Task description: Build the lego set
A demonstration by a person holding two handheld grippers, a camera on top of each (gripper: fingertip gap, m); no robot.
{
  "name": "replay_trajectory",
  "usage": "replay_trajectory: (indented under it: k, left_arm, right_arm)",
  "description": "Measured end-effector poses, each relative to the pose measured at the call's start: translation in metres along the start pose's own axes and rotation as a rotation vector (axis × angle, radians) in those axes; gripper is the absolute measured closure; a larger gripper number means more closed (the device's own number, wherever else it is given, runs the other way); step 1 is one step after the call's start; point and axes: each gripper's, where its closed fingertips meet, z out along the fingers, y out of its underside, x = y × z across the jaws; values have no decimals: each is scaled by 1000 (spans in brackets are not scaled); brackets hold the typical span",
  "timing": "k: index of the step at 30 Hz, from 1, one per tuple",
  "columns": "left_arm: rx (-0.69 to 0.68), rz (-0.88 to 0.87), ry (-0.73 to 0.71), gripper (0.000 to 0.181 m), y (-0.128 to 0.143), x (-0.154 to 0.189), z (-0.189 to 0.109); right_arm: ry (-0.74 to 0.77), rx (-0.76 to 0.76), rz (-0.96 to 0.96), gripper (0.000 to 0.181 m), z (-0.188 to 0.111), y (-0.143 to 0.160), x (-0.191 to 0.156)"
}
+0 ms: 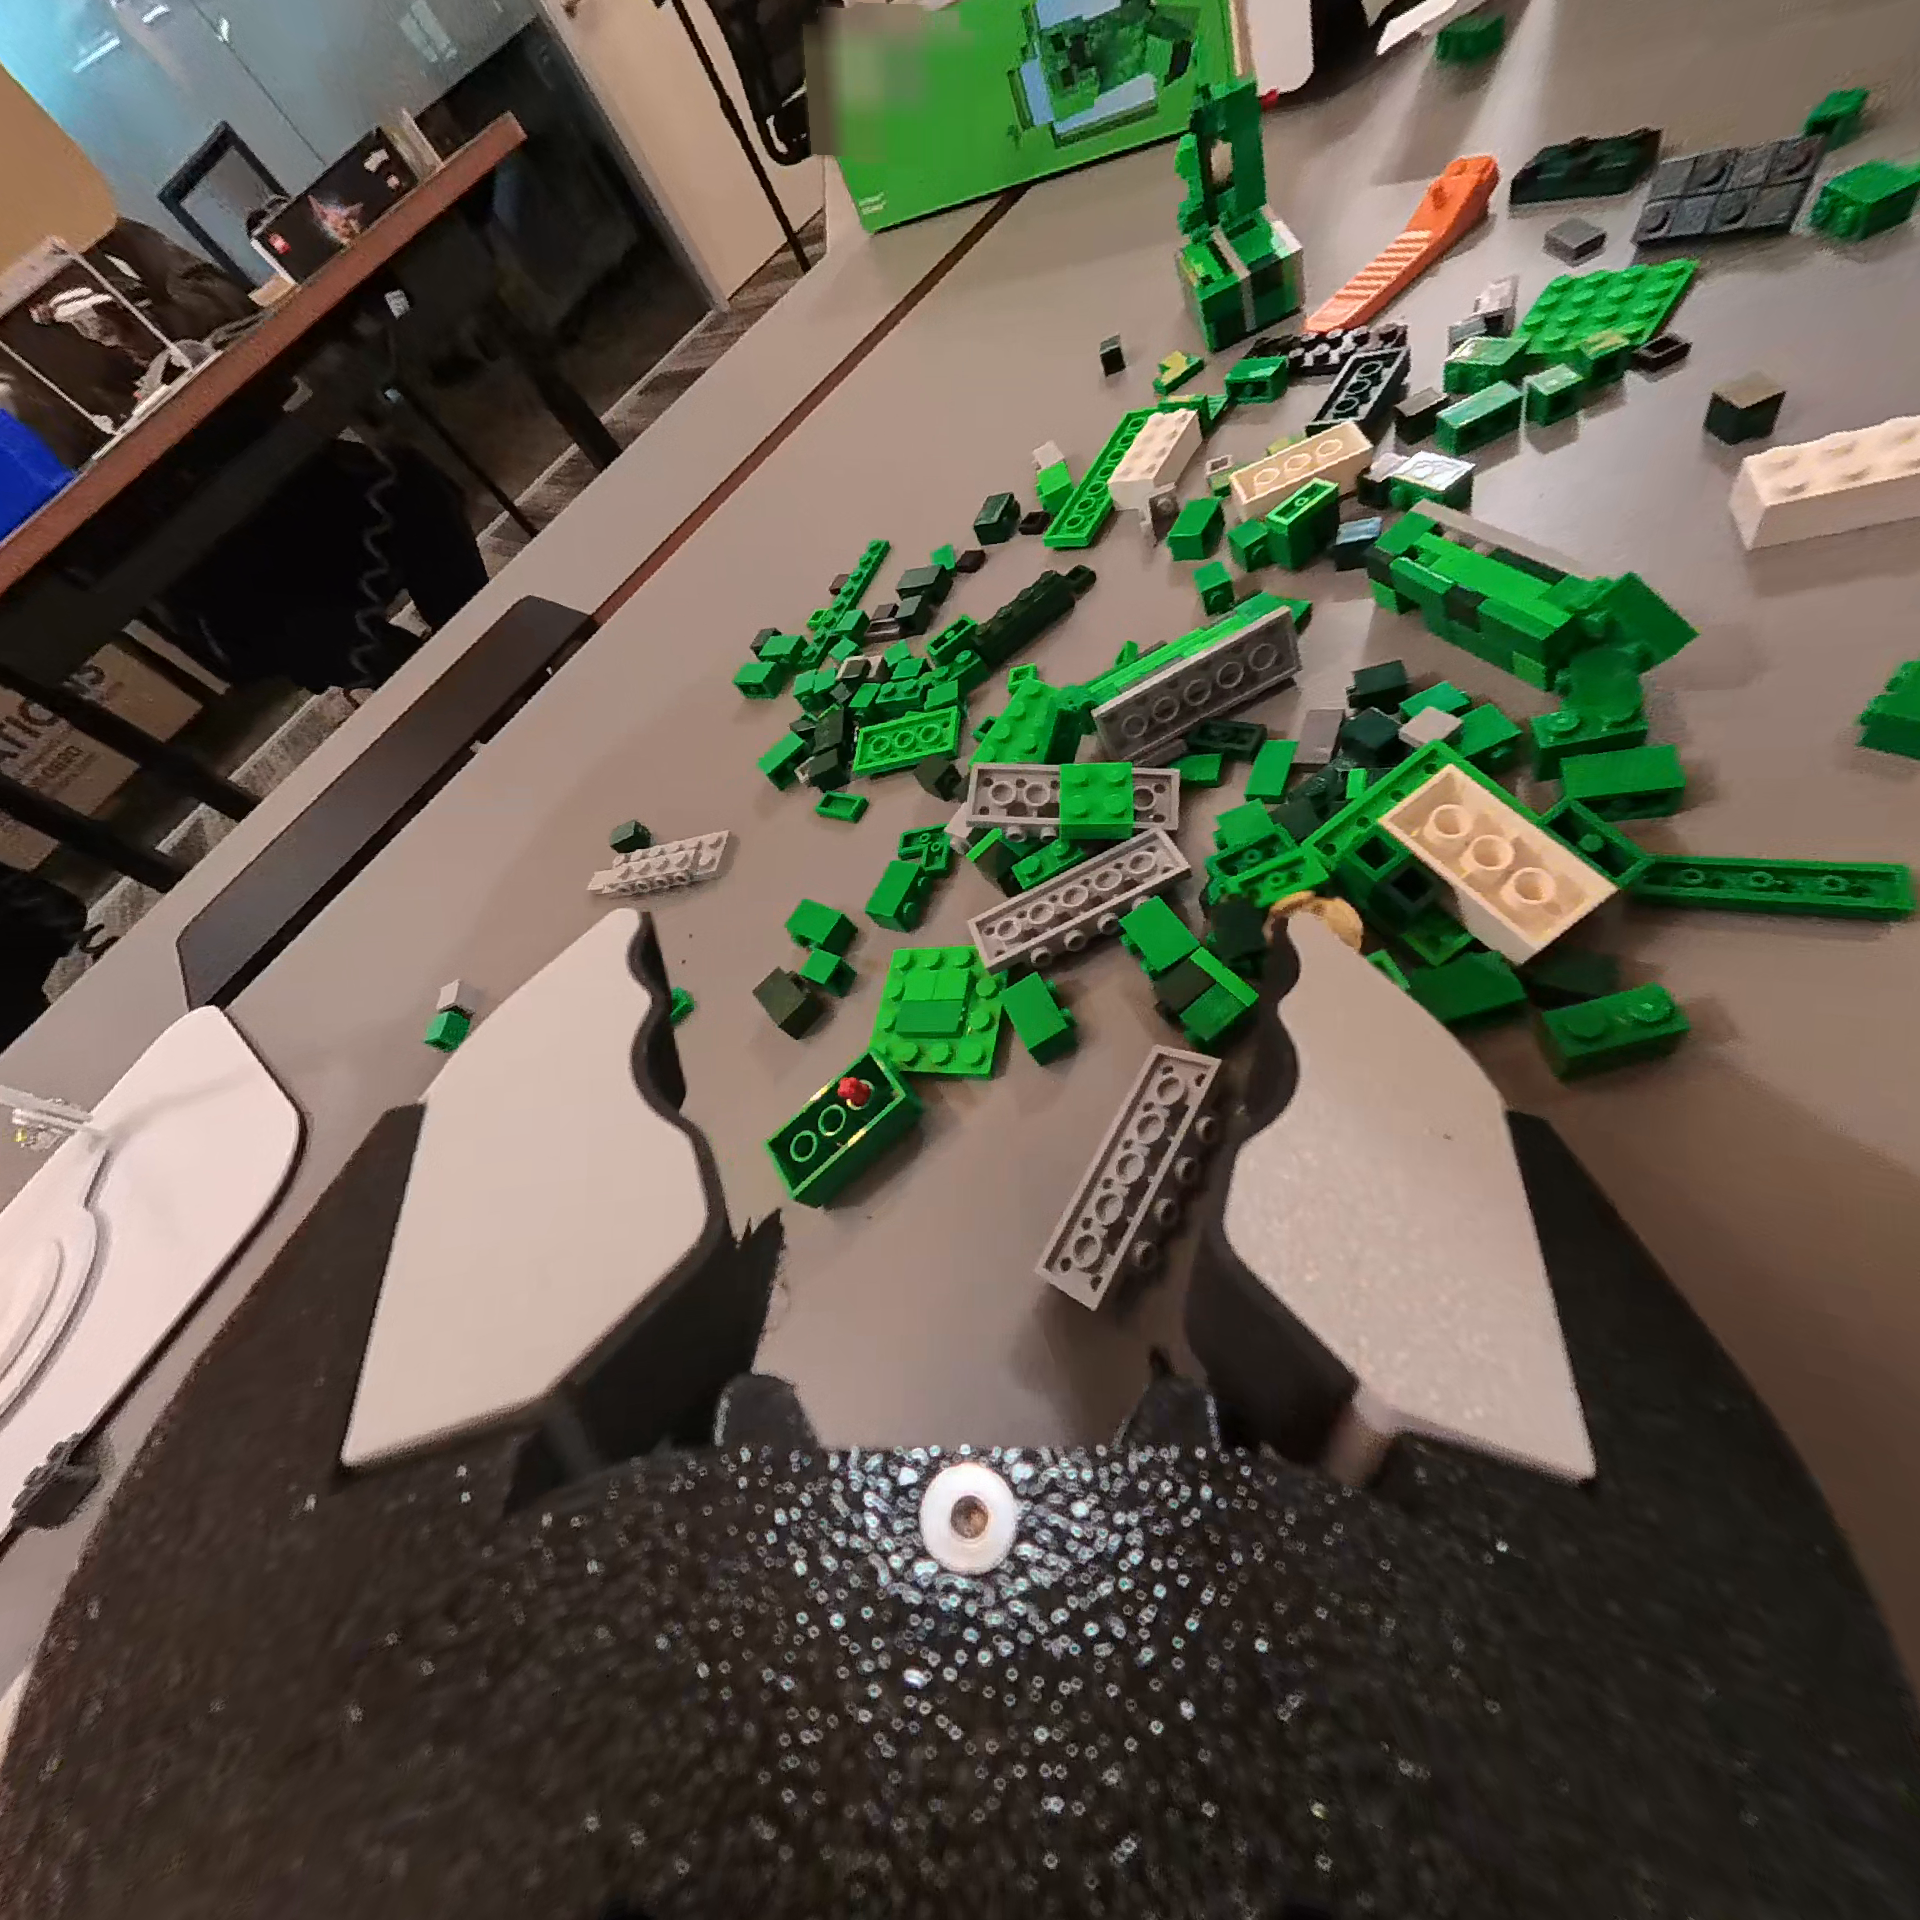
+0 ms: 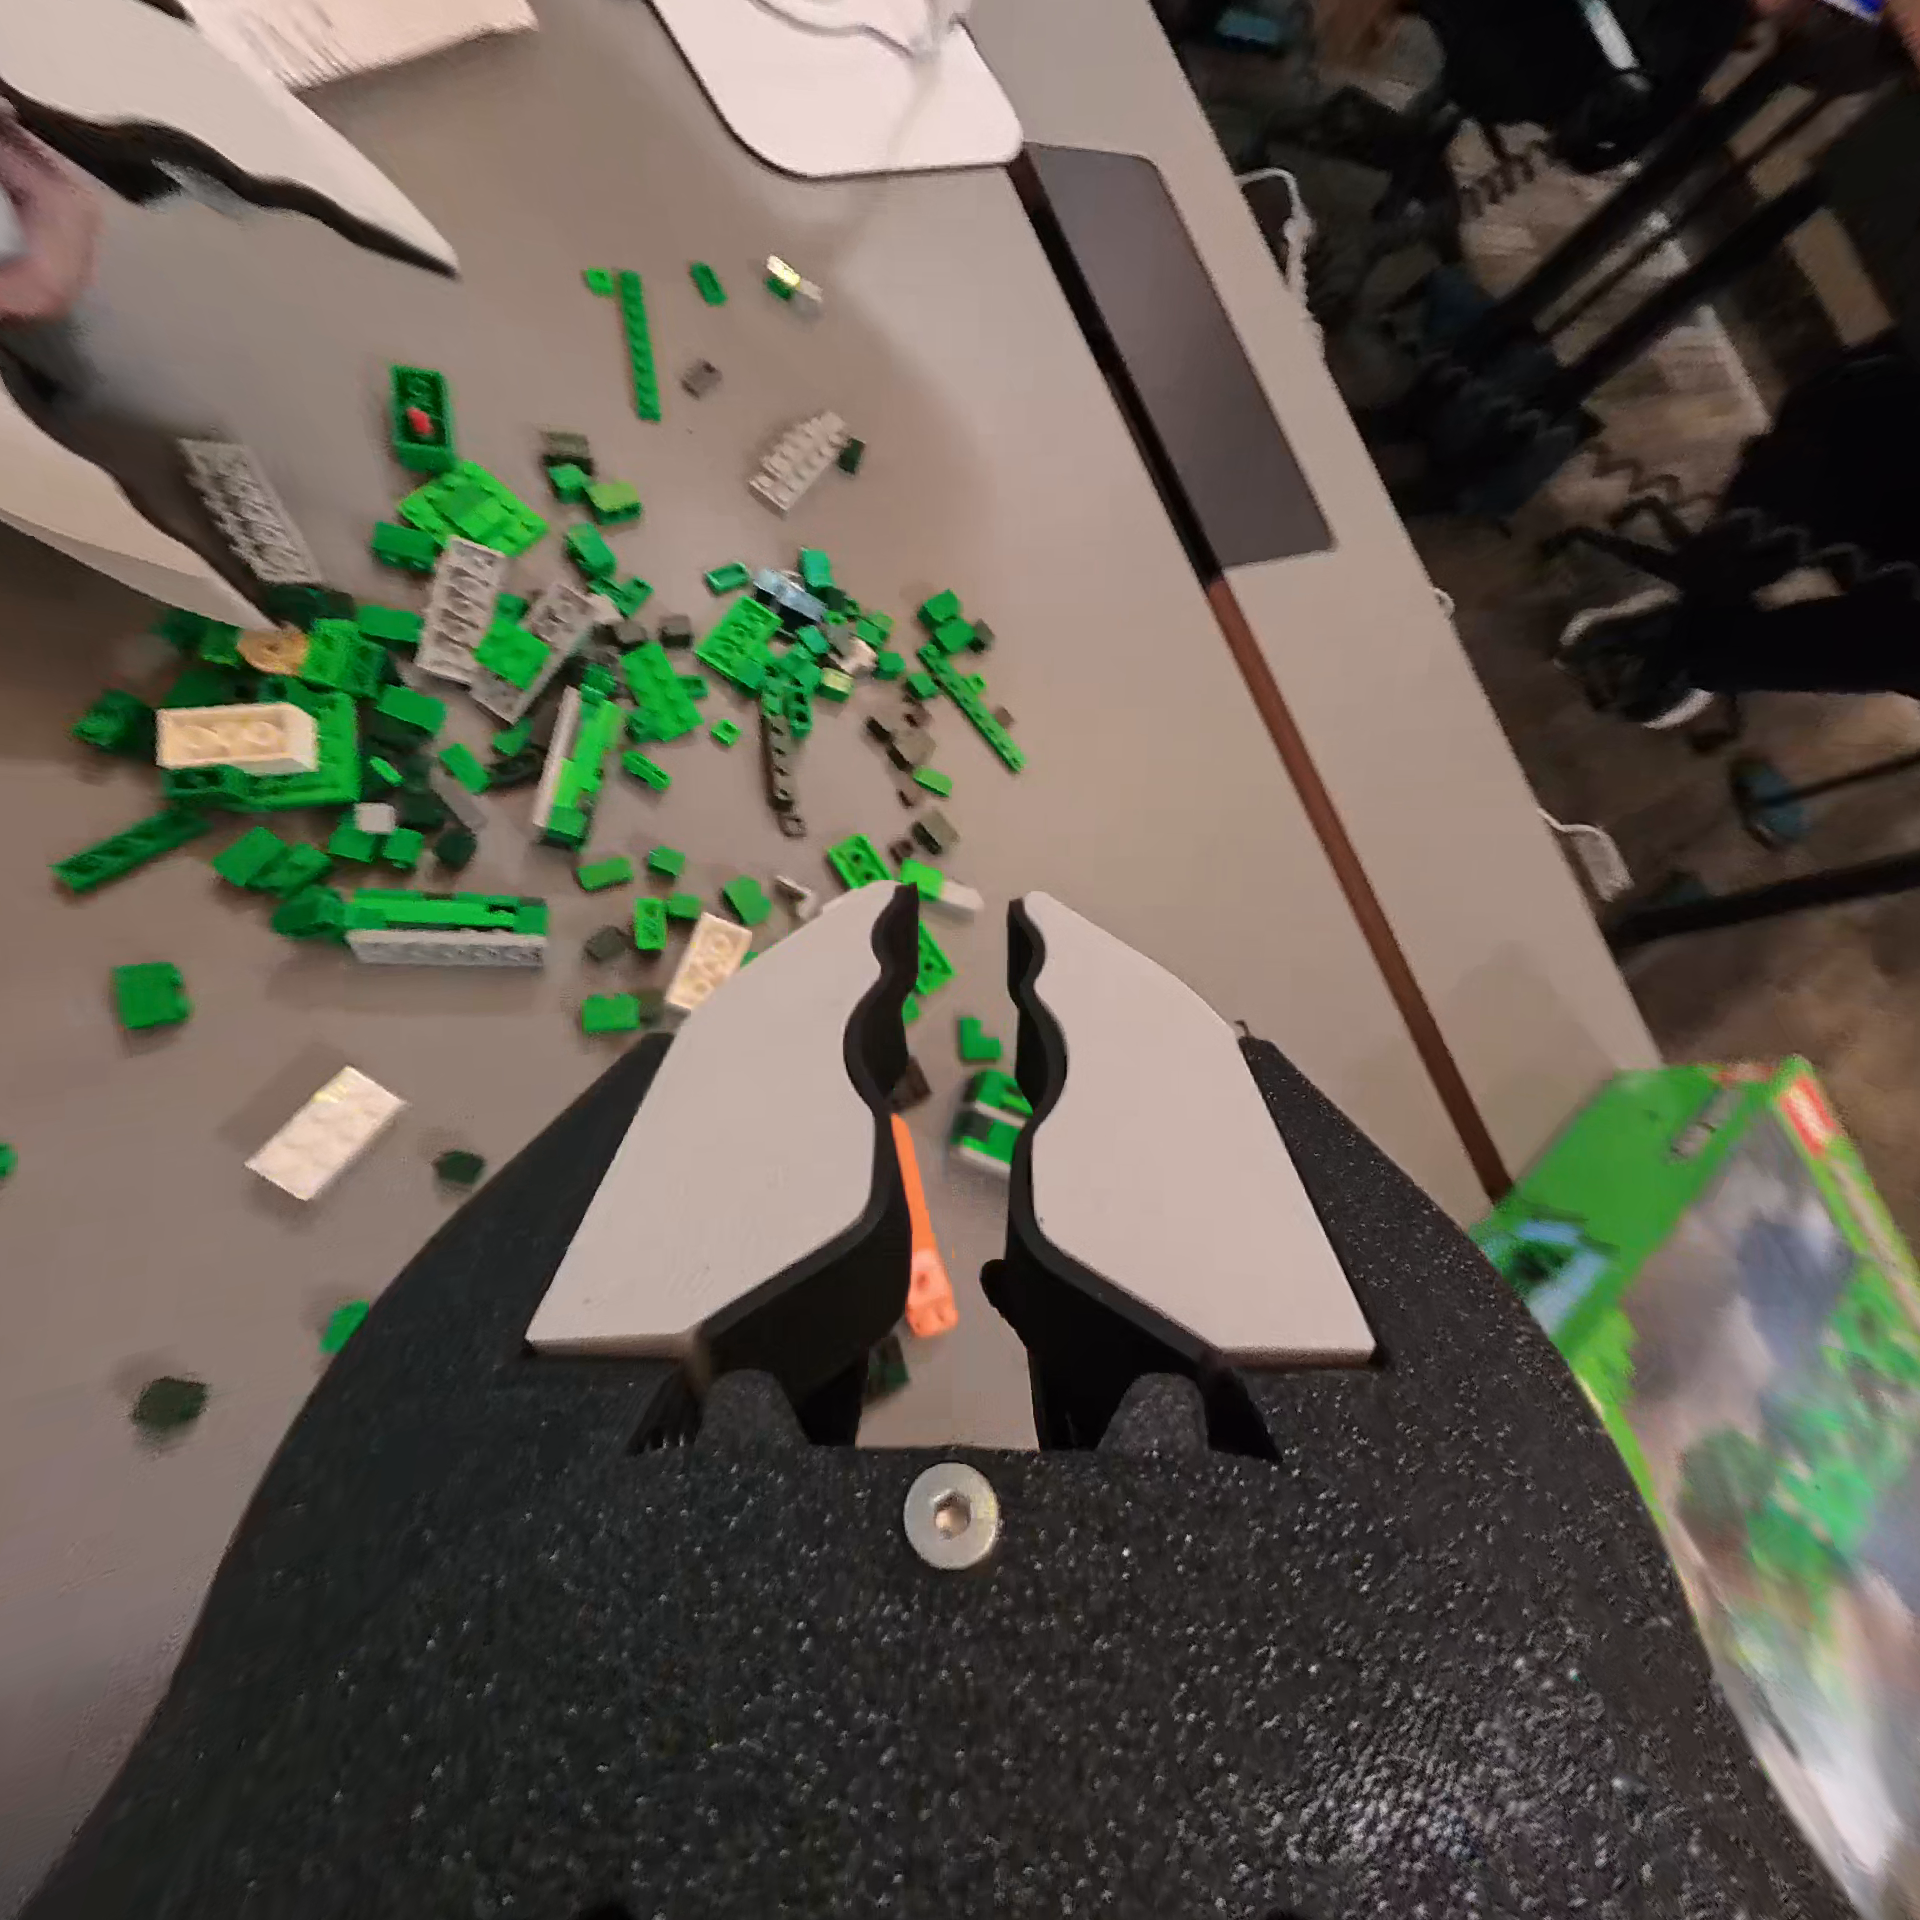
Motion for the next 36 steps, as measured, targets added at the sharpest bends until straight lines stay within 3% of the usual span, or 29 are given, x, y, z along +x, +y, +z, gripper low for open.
replay_trajectory:
  k: [8, 12, 14, 16, 20, 25, 31, 36]
  left_arm:
    - [16, -11, 3, 75, -2, -1, -1]
    - [10, -3, -2, 70, -2, -2, 1]
    - [15, 10, -29, 71, -2, -8, -1]
    - [52, -4, -29, 73, -8, -10, -3]
    - [103, 23, -58, 76, -18, -13, -9]
    - [155, 93, -138, 85, -27, -19, -15]
    - [158, 10, -149, 89, -25, -24, -11]
    - [207, -138, -103, 91, -40, -29, -6]
  right_arm:
    - [161, -70, 22, 165, -35, 20, 25]
    - [-91, 116, -10, 168, -20, -22, -27]
    - [-46, 65, -81, 169, -11, -23, -37]
    - [70, -20, -107, 169, -19, -4, -27]
    - [103, -49, 161, 167, -56, 50, -20]
    - [244, -207, 285, 167, -104, 129, -33]
    - [208, -219, 338, 168, -135, 152, -55]
    - [179, -101, 348, 167, -104, 144, -46]
